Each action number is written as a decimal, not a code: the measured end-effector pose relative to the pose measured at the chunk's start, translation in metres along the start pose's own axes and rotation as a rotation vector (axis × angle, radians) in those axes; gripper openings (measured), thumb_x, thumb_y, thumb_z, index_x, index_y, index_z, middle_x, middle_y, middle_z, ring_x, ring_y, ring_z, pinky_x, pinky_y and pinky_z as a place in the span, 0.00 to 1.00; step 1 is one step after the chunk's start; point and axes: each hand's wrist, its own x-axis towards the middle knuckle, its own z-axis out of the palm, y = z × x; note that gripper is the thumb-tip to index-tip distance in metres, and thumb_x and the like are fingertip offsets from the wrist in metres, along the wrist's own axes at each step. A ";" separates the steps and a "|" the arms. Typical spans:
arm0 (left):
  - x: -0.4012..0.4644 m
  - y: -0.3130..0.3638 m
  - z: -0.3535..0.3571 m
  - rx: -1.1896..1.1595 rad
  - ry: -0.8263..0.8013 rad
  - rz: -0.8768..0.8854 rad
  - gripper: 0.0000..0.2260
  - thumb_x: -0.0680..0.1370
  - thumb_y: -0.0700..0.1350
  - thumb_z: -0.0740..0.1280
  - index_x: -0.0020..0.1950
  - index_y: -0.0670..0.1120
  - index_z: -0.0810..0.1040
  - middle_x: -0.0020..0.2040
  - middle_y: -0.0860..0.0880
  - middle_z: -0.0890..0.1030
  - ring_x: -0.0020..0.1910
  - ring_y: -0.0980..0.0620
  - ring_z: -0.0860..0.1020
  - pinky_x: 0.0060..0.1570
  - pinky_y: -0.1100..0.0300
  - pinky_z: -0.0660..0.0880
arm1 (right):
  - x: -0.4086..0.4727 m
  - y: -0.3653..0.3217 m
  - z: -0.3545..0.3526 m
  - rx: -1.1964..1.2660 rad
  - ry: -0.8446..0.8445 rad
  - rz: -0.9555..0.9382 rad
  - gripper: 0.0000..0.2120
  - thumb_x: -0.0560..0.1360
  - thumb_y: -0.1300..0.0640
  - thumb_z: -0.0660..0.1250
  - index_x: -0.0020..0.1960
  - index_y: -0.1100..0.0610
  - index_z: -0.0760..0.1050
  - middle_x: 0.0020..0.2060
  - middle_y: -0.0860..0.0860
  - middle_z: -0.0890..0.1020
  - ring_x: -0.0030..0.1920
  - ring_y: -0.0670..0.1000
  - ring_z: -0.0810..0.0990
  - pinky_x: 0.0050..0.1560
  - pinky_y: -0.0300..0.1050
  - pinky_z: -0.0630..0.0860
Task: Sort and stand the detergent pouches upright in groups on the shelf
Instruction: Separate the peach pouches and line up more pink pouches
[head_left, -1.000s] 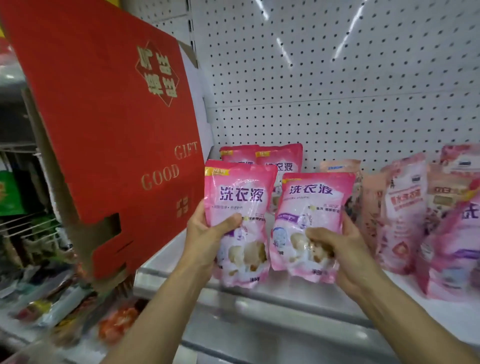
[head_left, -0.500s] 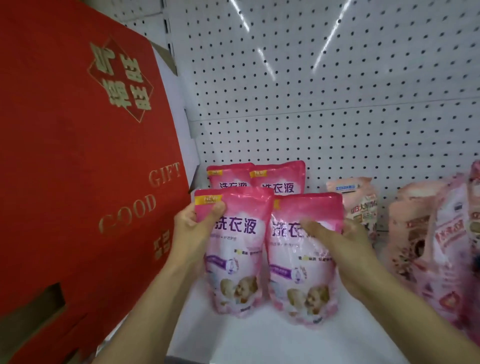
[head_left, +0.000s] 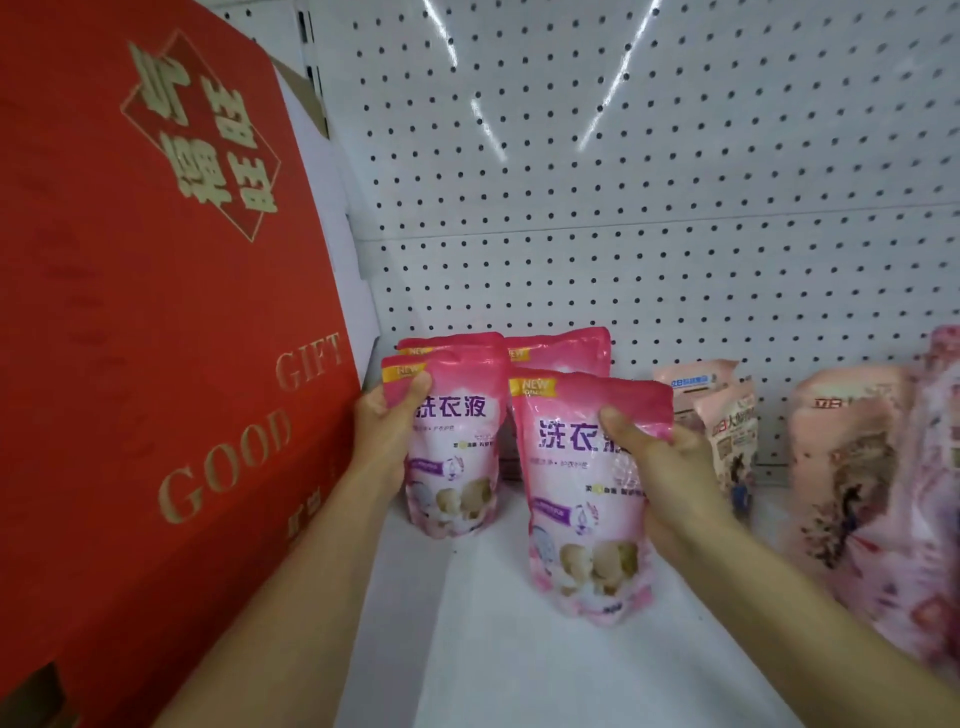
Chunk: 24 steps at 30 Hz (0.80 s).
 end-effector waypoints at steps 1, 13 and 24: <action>0.001 0.000 0.000 0.008 -0.010 -0.003 0.05 0.76 0.44 0.72 0.51 0.46 0.83 0.43 0.49 0.87 0.42 0.50 0.86 0.46 0.53 0.82 | 0.005 0.003 0.006 0.004 0.009 0.000 0.45 0.47 0.37 0.82 0.57 0.58 0.75 0.54 0.56 0.83 0.58 0.58 0.80 0.66 0.61 0.71; -0.034 0.015 0.005 0.471 0.181 0.376 0.30 0.76 0.37 0.70 0.75 0.48 0.62 0.70 0.49 0.69 0.69 0.53 0.69 0.69 0.58 0.68 | 0.030 0.011 0.025 -0.164 -0.030 -0.091 0.09 0.73 0.61 0.72 0.52 0.59 0.79 0.49 0.58 0.84 0.49 0.58 0.84 0.56 0.58 0.79; -0.111 0.023 0.140 0.274 -0.461 0.305 0.15 0.78 0.42 0.70 0.65 0.47 0.76 0.56 0.54 0.81 0.52 0.66 0.78 0.56 0.66 0.75 | -0.051 0.007 -0.064 -0.463 0.031 -0.381 0.20 0.75 0.65 0.68 0.63 0.49 0.72 0.59 0.43 0.78 0.61 0.41 0.75 0.60 0.35 0.72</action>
